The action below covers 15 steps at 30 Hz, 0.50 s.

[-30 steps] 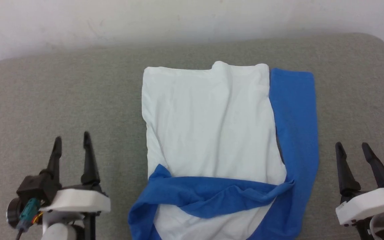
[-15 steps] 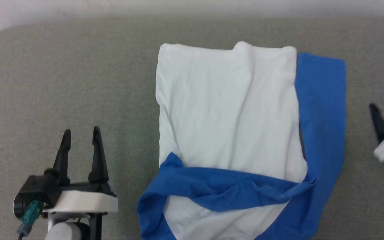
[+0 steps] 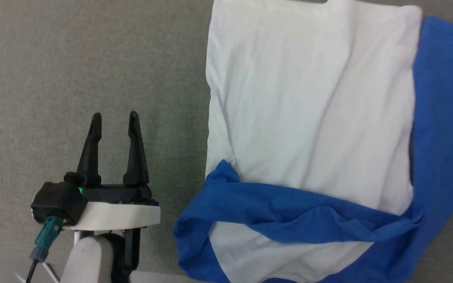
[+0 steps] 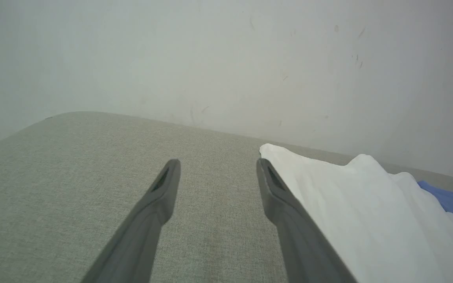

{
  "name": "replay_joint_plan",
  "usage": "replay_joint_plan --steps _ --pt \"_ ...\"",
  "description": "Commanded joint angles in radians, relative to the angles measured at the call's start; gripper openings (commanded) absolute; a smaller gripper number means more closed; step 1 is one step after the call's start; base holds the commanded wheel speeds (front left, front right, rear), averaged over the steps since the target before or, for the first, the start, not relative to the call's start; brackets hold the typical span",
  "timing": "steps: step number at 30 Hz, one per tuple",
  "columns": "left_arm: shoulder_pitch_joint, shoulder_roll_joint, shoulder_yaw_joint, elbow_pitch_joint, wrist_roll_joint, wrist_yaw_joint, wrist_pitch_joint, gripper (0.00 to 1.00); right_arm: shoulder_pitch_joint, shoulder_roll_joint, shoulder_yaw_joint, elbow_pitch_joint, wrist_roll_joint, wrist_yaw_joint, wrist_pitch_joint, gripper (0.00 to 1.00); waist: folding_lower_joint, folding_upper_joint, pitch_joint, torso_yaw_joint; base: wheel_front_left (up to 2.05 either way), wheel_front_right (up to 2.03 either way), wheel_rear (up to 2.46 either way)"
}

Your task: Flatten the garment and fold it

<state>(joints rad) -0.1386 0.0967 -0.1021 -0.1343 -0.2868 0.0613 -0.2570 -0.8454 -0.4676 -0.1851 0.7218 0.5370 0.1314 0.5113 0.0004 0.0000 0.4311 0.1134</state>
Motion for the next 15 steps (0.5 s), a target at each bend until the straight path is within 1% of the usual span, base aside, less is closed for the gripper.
replay_joint_plan --steps 1,4,8,10,12,13,14,15 --pt "-0.018 -0.004 0.000 -0.005 0.009 -0.005 -0.005 1.00 -0.015 -0.005 0.002 0.007 -0.001 -0.001 0.004 1.00 -0.0004 0.0000 0.097 0.059 0.00 0.00 0.00" --pt "-0.044 -0.017 0.000 -0.007 0.018 -0.013 -0.005 1.00 -0.086 -0.030 0.026 0.041 -0.024 -0.001 0.039 1.00 -0.0004 0.0000 0.142 0.073 0.00 0.00 0.00" --pt "-0.056 -0.025 0.001 -0.008 0.025 -0.019 -0.005 1.00 -0.114 -0.035 0.039 0.070 -0.027 -0.001 0.069 1.00 -0.0004 0.0000 0.159 0.077 0.00 0.00 0.00" --pt "-0.061 -0.029 0.002 -0.006 0.029 -0.023 -0.005 1.00 -0.122 -0.031 0.046 0.093 -0.025 -0.001 0.098 1.00 -0.0004 0.0000 0.165 0.078 0.00 0.00 0.00" --pt "-0.065 -0.033 0.001 -0.005 0.031 -0.030 -0.005 1.00 -0.124 -0.024 0.029 0.141 -0.016 -0.001 0.142 1.00 -0.0004 0.0000 0.163 0.078 0.00 0.00 0.00" --pt "-0.068 -0.035 0.001 -0.004 0.031 -0.034 -0.005 1.00 -0.124 -0.020 0.024 0.165 -0.017 -0.001 0.171 0.70 -0.0004 0.0000 0.160 0.079 0.00 0.00 0.00" --pt "-0.069 -0.036 0.001 -0.003 0.030 -0.039 -0.005 1.00 -0.124 -0.016 0.016 0.185 -0.016 -0.001 0.192 0.33 -0.0004 0.0000 0.156 0.079 0.00 0.00 0.00" --pt "-0.070 -0.037 0.002 -0.001 0.028 -0.043 -0.005 1.00 -0.124 -0.012 0.008 0.203 -0.016 -0.001 0.211 0.00 -0.0004 0.0000 0.150 0.079 0.00 0.00 0.00"
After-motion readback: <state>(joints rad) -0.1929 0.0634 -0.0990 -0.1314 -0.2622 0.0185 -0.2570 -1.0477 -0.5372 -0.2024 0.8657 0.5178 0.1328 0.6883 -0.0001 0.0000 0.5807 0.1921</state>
